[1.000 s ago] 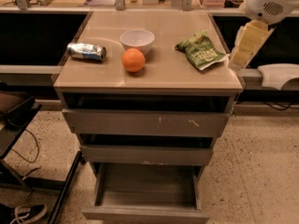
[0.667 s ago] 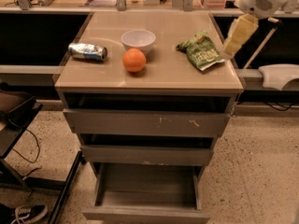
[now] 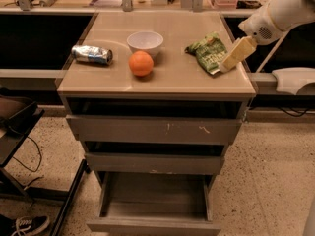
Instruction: Place green jalapeno chip bag into bottom drawer
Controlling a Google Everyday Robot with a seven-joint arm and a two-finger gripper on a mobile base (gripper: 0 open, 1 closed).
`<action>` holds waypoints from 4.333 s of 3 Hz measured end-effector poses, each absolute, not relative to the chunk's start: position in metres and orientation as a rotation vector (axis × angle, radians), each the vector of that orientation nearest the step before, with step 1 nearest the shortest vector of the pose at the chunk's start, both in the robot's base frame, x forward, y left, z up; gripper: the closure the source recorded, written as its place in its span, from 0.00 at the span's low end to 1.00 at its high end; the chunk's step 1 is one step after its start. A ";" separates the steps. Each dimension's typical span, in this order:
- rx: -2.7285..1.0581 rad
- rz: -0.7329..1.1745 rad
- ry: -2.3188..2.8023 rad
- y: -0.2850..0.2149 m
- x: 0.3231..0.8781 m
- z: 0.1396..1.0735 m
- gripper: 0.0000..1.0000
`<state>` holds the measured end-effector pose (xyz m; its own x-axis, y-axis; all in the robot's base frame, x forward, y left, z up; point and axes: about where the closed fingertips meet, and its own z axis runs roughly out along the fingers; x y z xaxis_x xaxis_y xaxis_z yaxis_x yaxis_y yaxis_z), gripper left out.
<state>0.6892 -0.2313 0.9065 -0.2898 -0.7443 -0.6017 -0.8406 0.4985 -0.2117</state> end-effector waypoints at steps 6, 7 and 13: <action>-0.996 0.160 2.149 -0.251 0.799 0.901 0.00; -1.061 0.284 2.166 -0.233 0.790 0.863 0.00; -1.172 0.485 2.187 -0.195 0.772 0.811 0.89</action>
Offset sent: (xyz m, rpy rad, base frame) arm 0.0040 -0.0073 -0.0253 0.0389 0.0144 -0.0379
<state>0.7721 -0.1947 0.8114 -0.4269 -0.6185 -0.6597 -0.8395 0.5423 0.0348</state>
